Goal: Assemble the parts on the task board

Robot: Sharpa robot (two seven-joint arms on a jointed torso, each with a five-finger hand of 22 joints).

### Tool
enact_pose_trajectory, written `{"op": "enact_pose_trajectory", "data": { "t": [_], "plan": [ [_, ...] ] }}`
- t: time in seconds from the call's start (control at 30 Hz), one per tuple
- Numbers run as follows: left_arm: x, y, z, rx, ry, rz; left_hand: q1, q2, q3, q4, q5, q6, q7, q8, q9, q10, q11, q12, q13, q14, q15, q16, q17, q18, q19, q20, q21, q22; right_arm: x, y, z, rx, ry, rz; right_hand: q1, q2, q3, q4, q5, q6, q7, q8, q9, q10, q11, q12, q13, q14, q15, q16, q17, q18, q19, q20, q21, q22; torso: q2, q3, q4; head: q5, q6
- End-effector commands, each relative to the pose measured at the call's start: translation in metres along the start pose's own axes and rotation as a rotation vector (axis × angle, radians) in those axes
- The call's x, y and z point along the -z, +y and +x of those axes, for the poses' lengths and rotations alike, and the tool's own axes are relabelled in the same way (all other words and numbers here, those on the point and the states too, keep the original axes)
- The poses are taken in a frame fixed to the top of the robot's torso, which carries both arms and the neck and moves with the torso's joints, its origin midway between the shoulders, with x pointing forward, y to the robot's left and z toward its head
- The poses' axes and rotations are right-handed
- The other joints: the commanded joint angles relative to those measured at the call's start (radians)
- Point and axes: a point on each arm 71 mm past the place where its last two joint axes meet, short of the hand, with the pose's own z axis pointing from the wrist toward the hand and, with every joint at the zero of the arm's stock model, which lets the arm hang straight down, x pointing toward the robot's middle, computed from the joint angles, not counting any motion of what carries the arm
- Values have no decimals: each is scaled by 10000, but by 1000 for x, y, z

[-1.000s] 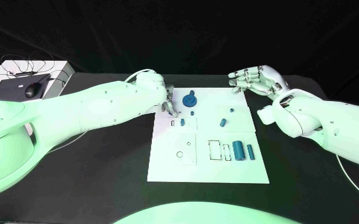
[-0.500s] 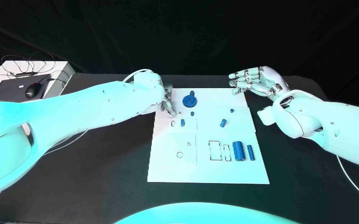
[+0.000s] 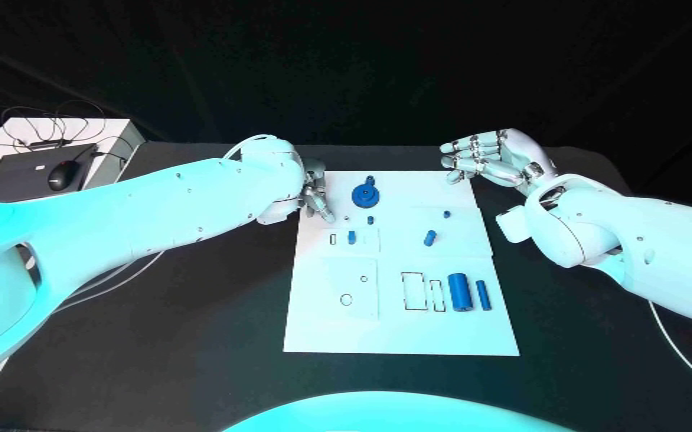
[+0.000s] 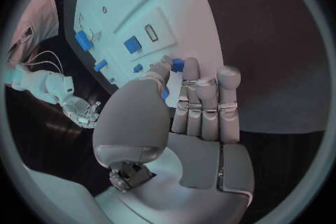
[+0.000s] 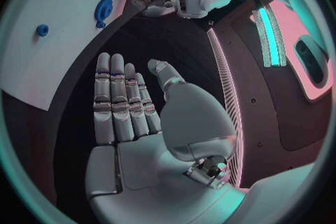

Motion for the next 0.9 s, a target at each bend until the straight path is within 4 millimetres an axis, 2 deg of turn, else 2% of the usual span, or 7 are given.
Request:
{"op": "enact_pose_trajectory", "data": {
  "t": [0.03,0.7,0.73,0.77,0.8,0.9],
  "plan": [
    [0,4,9,689,479,143,-17,62,1415,-1343,46,25,32,33,47,-68,17,-47,20,-83,9,-74,-39,107,-54,-17,-47,359,0,0,1,4,134,-51,72,-52,29,14,19,-6,53,-36,-11,79,22,-50,-14,13,-49,-36,3,-146,-34,1,65,15,0,-1,3,4,2],
    [7,14,7,1628,960,404,-137,144,1967,-1427,58,-218,275,-250,-305,-457,161,-64,218,-540,127,-166,-748,248,-299,116,-549,242,1,-1,0,5,137,-26,58,-60,43,15,40,-15,56,-44,-15,74,25,-55,-14,7,-46,-40,2,-146,-44,5,68,20,-7,15,-4,30,48],
    [8,14,7,1646,970,421,-162,189,2062,-1399,64,-419,388,-390,-421,-457,191,-45,225,-538,141,-135,-732,245,-290,122,-516,255,1,-1,0,5,139,-25,58,-60,43,15,40,-15,56,-44,-15,74,25,-55,-14,7,-46,-40,2,-146,-44,5,68,20,-7,16,-2,34,53],
    [8,14,6,1659,976,434,-241,80,2336,-1420,41,-327,444,-468,-763,-507,210,74,271,-593,227,-96,-816,267,-318,158,-547,260,1,-1,0,4,140,-25,58,-60,43,15,40,-15,56,-44,-15,74,25,-55,-14,7,-46,-40,2,-146,-44,5,68,20,-7,17,1,39,67],
    [8,14,6,1673,980,447,-269,105,2368,-1397,38,-332,429,-480,-851,-533,218,81,262,-600,177,-68,-827,279,-319,165,-547,264,1,-1,0,4,142,-25,58,-60,43,15,40,-15,56,-44,-15,74,25,-55,-14,7,-46,-40,2,-146,-44,5,68,20,-7,19,1,40,70],
    [9,14,4,1697,994,467,-265,233,2417,-1452,19,-294,431,-407,-1236,-567,244,157,209,-644,200,50,-927,307,-327,185,-514,302,1,-1,1,2,148,-26,58,-60,43,15,40,-15,56,-44,-15,74,25,-55,-14,7,-46,-40,2,-146,-44,5,68,20,-10,16,-3,47,86]
  ]
}}
